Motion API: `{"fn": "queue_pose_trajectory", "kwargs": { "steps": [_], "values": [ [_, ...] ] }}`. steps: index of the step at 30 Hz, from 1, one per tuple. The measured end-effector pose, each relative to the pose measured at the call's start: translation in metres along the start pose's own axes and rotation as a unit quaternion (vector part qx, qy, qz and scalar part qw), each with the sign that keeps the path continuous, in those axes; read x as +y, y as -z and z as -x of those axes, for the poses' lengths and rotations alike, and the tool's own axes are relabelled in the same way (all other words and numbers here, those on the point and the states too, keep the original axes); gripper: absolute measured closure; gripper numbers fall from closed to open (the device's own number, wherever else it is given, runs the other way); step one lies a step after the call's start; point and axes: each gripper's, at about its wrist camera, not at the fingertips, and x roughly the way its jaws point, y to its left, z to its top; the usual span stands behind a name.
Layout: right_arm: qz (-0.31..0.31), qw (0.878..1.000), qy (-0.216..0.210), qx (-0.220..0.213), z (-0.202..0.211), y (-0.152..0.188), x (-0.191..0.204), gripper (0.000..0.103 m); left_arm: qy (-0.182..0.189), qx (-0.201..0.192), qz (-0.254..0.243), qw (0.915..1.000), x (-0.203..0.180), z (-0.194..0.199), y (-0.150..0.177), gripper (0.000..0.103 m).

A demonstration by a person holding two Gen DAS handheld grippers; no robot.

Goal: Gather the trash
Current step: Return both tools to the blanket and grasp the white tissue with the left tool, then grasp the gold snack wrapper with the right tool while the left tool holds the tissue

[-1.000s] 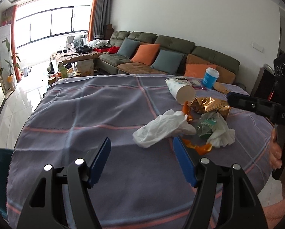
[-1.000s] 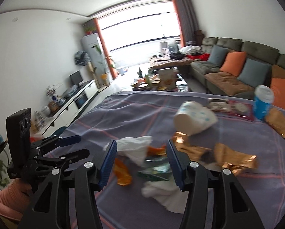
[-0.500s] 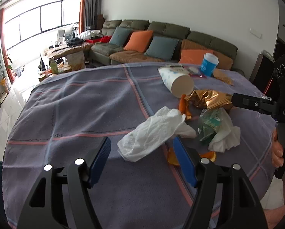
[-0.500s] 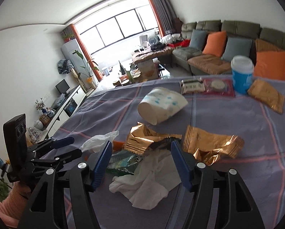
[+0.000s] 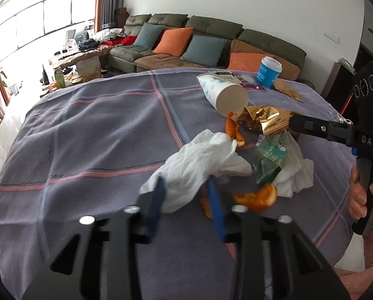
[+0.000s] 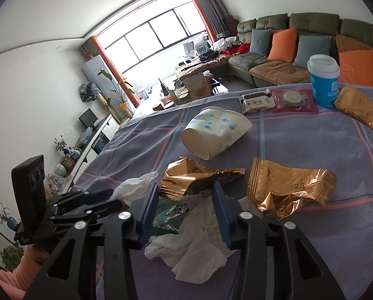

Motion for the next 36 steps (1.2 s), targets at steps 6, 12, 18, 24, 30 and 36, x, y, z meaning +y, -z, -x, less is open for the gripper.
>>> {"fn": "queue_pose_trajectory", "kwargs": {
  "steps": [6, 12, 18, 24, 30, 36],
  "values": [
    [0.006, 1.000, -0.004, -0.011, 0.006, 0.000, 0.002, 0.070, 0.004, -0.003, 0.004, 1.0000, 0.001, 0.002, 0.001, 0.088],
    [0.021, 0.999, -0.008, -0.024, 0.015, -0.004, 0.009, 0.072, 0.008, -0.020, 0.020, 0.9996, 0.007, 0.016, 0.003, 0.089],
    [0.047, 0.998, -0.016, -0.037, 0.024, -0.004, 0.021, 0.072, 0.008, -0.037, 0.041, 0.9984, 0.018, 0.034, 0.008, 0.089],
    [0.076, 0.996, -0.028, -0.042, 0.025, -0.003, 0.038, 0.072, 0.006, -0.049, 0.063, 0.9968, 0.025, 0.052, 0.021, 0.089],
    [0.097, 0.993, -0.046, -0.037, 0.020, 0.002, 0.058, 0.072, -0.005, -0.064, 0.077, 0.9949, 0.033, 0.073, 0.032, 0.089],
    [0.120, 0.990, -0.061, -0.031, 0.014, 0.008, 0.078, 0.072, -0.008, -0.075, 0.094, 0.9927, 0.040, 0.087, 0.042, 0.089]
  ]
}}
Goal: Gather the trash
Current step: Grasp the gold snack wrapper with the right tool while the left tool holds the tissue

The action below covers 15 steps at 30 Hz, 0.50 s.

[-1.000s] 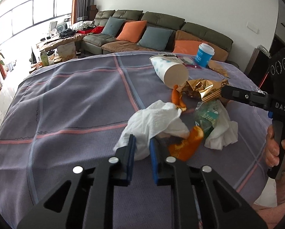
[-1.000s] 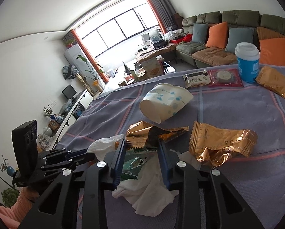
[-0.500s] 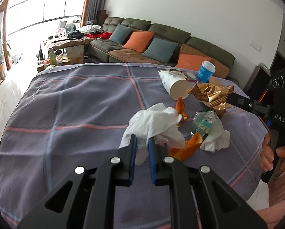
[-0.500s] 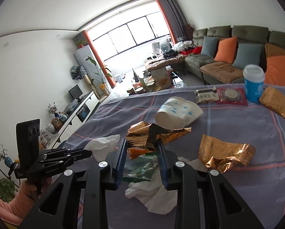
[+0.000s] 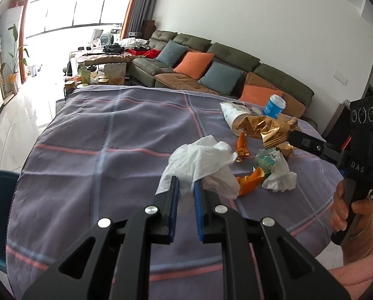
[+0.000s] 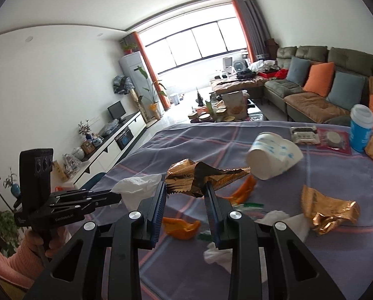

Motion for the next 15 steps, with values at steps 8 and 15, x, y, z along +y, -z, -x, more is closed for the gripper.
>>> {"fn": "queue_pose_trajectory", "kwargs": {
  "steps": [8, 15],
  "values": [
    [0.012, 1.000, -0.026, 0.011, -0.014, 0.002, 0.015, 0.072, -0.022, -0.011, 0.012, 0.9996, 0.010, 0.019, 0.008, 0.089],
    [0.025, 0.998, -0.053, 0.019, -0.027, 0.001, 0.034, 0.072, -0.037, -0.020, 0.030, 0.9987, 0.025, 0.036, 0.015, 0.089]
  ]
}}
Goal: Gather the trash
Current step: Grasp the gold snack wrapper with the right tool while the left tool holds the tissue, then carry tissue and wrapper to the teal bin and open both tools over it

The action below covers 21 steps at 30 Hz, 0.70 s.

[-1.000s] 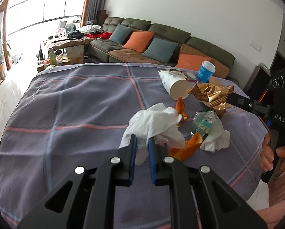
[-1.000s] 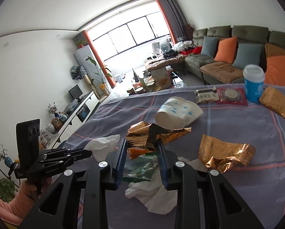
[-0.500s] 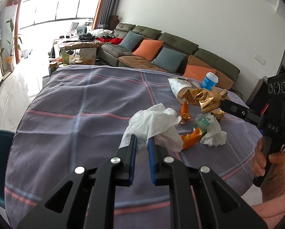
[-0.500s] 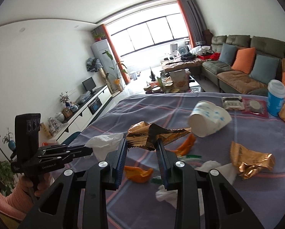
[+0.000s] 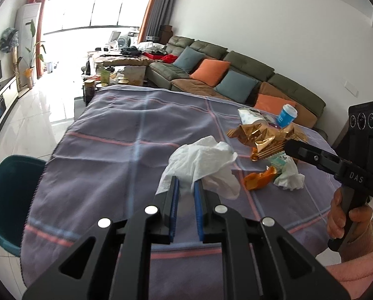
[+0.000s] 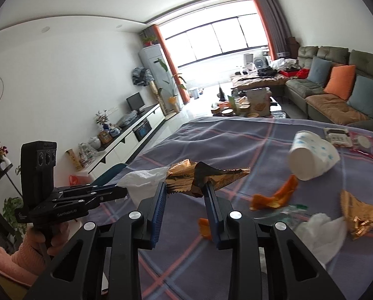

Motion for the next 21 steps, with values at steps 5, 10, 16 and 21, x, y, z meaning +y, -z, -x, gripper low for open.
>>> {"fn": "queue_pose_trajectory", "kwargs": {
  "steps": [5, 10, 16, 21],
  "values": [
    [0.012, 1.000, -0.022, 0.006, -0.011, -0.001, 0.016, 0.072, -0.017, -0.007, 0.018, 0.9997, 0.015, 0.013, 0.005, 0.089],
    [0.024, 0.999, -0.044, 0.013, -0.023, -0.004, 0.030, 0.072, -0.032, -0.016, 0.040, 0.9986, 0.031, 0.025, 0.010, 0.089],
    [0.041, 0.996, -0.073, 0.025, -0.040, -0.007, 0.050, 0.072, -0.059, -0.028, 0.058, 0.9962, 0.051, 0.042, 0.014, 0.089],
    [0.049, 0.993, -0.098, 0.039, -0.055, -0.009, 0.062, 0.072, -0.082, -0.038, 0.073, 0.9932, 0.067, 0.055, 0.017, 0.089]
  ]
}}
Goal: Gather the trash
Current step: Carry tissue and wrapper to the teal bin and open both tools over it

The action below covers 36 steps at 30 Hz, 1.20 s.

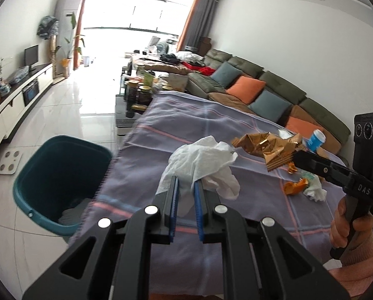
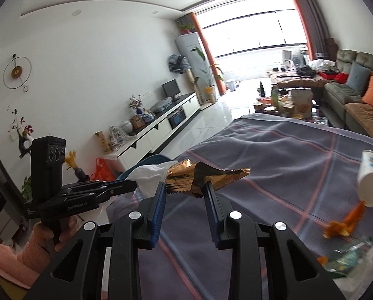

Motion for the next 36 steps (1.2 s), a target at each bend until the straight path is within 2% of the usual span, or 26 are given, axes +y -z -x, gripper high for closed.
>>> {"fn": "queue_pose_trajectory", "kwargs": {
  "steps": [19, 25, 36],
  "values": [
    [0.041, 0.995, -0.080, 0.046, -0.072, -0.018, 0.048, 0.072, -0.088, -0.023, 0.056, 0.9943, 0.074, 0.030, -0.001, 0.089],
    [0.057, 0.993, -0.086, 0.053, -0.087, -0.024, 0.058, 0.072, -0.115, -0.026, 0.068, 0.9907, 0.093, 0.034, -0.002, 0.089],
    [0.086, 0.990, -0.090, 0.071, -0.118, -0.029, 0.078, 0.072, -0.142, -0.013, 0.087, 0.9859, 0.121, 0.028, -0.001, 0.089]
  ]
}}
